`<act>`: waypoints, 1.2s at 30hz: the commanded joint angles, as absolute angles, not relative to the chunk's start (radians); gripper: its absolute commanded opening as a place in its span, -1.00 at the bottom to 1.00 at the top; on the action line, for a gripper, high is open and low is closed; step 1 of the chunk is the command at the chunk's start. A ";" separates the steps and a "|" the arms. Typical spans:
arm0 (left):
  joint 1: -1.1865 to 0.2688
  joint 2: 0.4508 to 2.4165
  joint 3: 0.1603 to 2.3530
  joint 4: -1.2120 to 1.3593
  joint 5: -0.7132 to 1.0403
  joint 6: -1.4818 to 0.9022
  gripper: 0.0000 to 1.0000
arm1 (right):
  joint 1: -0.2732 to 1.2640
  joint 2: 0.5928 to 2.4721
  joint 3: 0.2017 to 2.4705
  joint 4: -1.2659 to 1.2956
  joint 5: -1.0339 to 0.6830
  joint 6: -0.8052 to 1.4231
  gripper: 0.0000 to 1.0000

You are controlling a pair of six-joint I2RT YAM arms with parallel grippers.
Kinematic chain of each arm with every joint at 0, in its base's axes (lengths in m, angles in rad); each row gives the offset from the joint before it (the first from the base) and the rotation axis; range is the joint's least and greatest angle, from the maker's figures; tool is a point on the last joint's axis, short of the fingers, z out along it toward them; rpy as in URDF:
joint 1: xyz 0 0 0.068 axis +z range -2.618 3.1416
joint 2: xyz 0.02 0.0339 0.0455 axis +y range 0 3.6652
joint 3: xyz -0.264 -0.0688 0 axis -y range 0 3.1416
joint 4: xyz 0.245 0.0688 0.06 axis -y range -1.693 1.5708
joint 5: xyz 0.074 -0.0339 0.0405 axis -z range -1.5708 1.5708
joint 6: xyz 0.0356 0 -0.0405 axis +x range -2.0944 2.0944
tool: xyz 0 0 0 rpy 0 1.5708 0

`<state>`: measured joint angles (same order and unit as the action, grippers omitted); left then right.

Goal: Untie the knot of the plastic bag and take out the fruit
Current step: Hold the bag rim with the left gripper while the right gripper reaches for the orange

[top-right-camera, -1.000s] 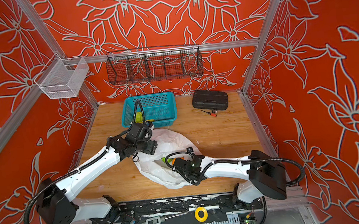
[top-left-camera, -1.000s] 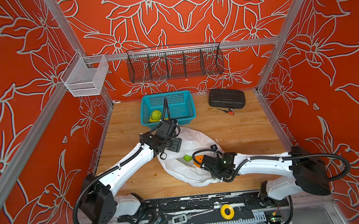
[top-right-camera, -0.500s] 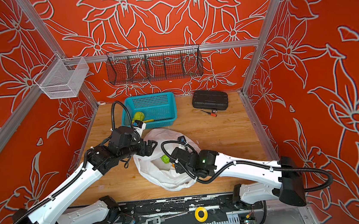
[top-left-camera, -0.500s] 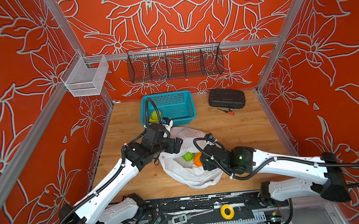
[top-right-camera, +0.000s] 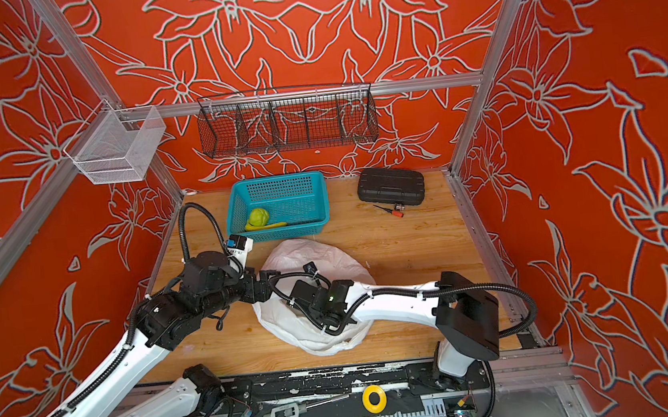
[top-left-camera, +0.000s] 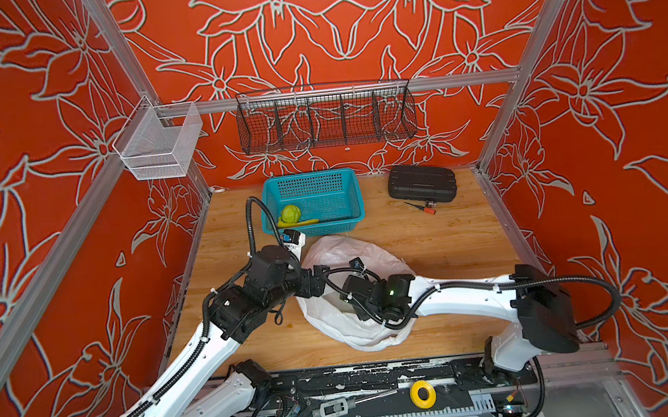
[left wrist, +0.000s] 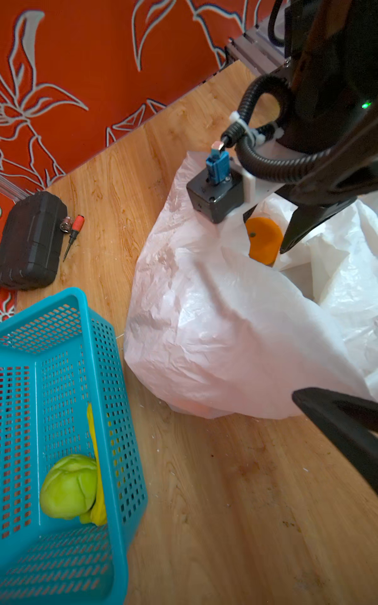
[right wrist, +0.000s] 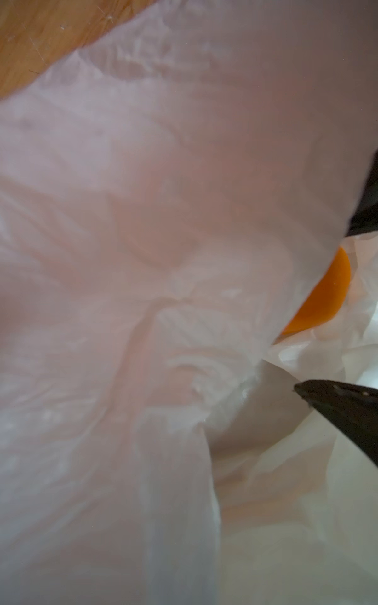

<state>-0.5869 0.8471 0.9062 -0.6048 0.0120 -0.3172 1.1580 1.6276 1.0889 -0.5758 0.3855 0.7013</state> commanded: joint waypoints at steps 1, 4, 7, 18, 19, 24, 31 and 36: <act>-0.599 0.815 0.883 -0.621 0.034 -0.322 0.75 | 1.139 1.681 1.136 -0.618 0.416 0.665 0.40; -0.599 0.808 0.874 -0.611 0.045 -0.319 0.75 | 1.130 1.712 1.149 -0.647 0.428 0.665 0.56; -0.598 0.817 0.873 -0.609 0.051 -0.316 0.75 | 1.121 1.729 1.145 -0.653 0.417 0.660 0.74; -0.598 0.828 0.865 -0.612 0.058 -0.314 0.75 | 1.068 1.732 1.056 -0.548 0.304 0.678 0.73; -0.599 0.829 0.865 -0.612 0.059 -0.314 0.75 | 1.065 1.733 1.053 -0.544 0.299 0.680 0.70; -0.598 0.840 0.863 -0.607 0.070 -0.316 0.75 | 1.048 1.722 1.028 -0.499 0.270 0.695 0.44; -0.598 0.845 0.866 -0.612 0.077 -0.322 0.75 | 1.048 1.661 1.021 -0.512 0.267 0.703 0.28; -0.598 0.853 0.868 -0.592 0.099 -0.330 0.74 | 1.054 1.555 1.002 -0.499 0.270 0.700 0.22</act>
<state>-0.5957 0.8467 0.8673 -0.6140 0.0753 -0.3164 1.0485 1.6295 1.0164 -0.5041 0.2718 0.6857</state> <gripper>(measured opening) 0.873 0.652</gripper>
